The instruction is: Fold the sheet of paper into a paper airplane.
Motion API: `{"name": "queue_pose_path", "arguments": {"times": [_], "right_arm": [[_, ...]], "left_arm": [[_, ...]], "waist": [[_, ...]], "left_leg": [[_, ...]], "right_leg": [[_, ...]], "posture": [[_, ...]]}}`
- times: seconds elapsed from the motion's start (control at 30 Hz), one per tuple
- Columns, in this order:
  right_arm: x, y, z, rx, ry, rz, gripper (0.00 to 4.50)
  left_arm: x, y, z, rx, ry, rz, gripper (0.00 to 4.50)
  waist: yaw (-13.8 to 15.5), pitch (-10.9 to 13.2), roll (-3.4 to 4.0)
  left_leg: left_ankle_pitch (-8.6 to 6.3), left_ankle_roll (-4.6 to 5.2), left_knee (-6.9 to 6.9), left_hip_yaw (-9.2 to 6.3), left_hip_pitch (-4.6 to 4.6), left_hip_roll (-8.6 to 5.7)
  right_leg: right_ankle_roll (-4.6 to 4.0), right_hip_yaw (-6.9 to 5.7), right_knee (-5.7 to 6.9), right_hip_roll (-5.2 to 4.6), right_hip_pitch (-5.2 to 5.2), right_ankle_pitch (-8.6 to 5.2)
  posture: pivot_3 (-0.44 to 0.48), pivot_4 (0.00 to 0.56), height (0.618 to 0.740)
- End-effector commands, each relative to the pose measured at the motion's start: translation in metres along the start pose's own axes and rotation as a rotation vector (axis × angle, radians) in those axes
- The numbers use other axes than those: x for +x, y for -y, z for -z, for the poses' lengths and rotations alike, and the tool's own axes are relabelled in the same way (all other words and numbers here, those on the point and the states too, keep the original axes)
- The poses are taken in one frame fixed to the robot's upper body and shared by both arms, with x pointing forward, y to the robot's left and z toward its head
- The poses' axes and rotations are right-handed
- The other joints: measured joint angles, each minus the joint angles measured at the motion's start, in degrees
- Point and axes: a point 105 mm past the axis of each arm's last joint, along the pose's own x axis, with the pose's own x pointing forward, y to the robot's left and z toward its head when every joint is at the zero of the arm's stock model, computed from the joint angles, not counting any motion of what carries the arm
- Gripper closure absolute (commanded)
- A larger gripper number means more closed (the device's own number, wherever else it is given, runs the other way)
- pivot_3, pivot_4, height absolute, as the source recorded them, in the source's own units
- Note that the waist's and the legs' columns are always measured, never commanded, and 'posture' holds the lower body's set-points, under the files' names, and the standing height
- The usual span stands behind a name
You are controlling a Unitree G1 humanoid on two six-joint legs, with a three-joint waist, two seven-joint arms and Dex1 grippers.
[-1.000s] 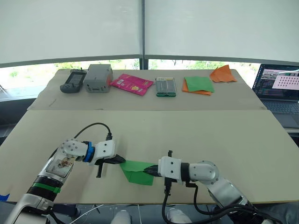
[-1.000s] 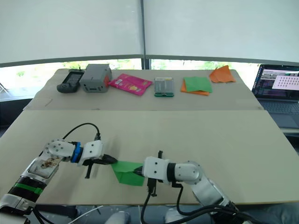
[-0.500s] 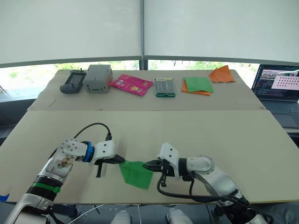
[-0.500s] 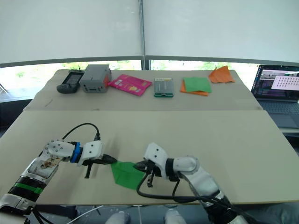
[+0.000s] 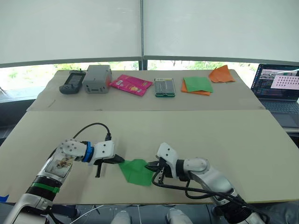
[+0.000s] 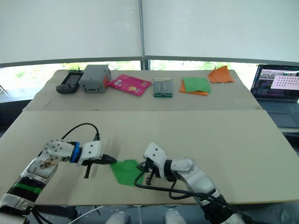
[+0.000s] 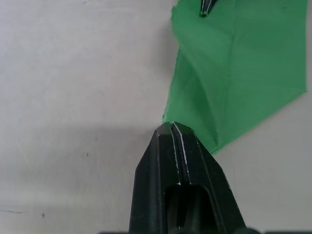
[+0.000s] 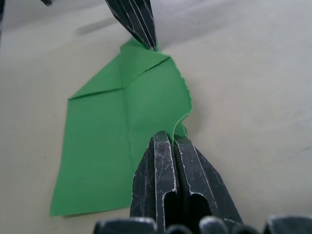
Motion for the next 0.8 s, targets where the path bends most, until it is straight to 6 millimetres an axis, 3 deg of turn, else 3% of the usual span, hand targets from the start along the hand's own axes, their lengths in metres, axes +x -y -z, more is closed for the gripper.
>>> {"name": "queue_pose_path", "arguments": {"times": [0.03,0.23,0.33,0.57,0.67,0.8], "right_arm": [[0.006,-0.005,0.007,0.030,-0.035,-0.014,4.48],[0.007,-0.005,0.012,0.029,-0.058,-0.007,4.48],[0.007,-0.006,0.015,0.028,-0.069,-0.004,4.50],[0.008,-0.007,0.016,0.024,-0.072,-0.004,4.50],[0.009,-0.007,0.016,0.022,-0.072,-0.002,4.50],[0.009,-0.007,0.016,0.019,-0.073,0.000,4.50]], "left_arm": [[0.001,0.004,0.007,-0.007,-0.036,0.014,4.50],[-0.002,-0.006,-0.002,-0.075,0.027,-0.022,4.50],[-0.007,-0.015,-0.009,-0.127,0.063,-0.055,3.71],[-0.027,-0.024,-0.031,-0.276,0.168,-0.020,1.39],[-0.033,-0.027,-0.038,-0.295,0.201,-0.005,2.06],[-0.031,-0.020,-0.046,-0.286,0.221,0.054,3.35]], "waist": [[-0.13,-0.03,-0.04],[-0.37,-0.03,-0.04],[-0.77,-0.04,-0.08],[-1.30,-0.05,-0.12],[-1.31,-0.05,-0.12],[-1.30,-0.05,-0.14]], "left_leg": [[0.00,0.00,-0.02,0.00,0.05,0.01],[0.00,0.00,-0.06,0.00,0.17,0.03],[0.00,0.00,-0.06,0.00,0.16,0.03],[0.00,0.00,-0.07,-0.04,0.02,0.04],[0.00,0.00,-0.08,-0.04,0.08,0.04],[-0.01,0.00,-0.12,-0.04,0.17,0.04]], "right_leg": [[-0.02,0.00,0.00,0.01,0.00,-0.01],[-0.11,0.00,0.01,0.02,-0.02,-0.07],[-0.10,0.00,0.02,0.03,-0.02,-0.07],[0.02,-0.01,0.11,0.07,0.00,-0.01],[-0.01,-0.01,0.11,0.07,-0.07,-0.06],[-0.17,0.00,0.09,0.06,-0.07,-0.21]], "posture": [[0.000,0.150,0.740],[0.000,0.150,0.740],[0.000,0.150,0.740],[0.000,0.150,0.740],[0.000,0.150,0.740],[0.000,0.150,0.740]]}}
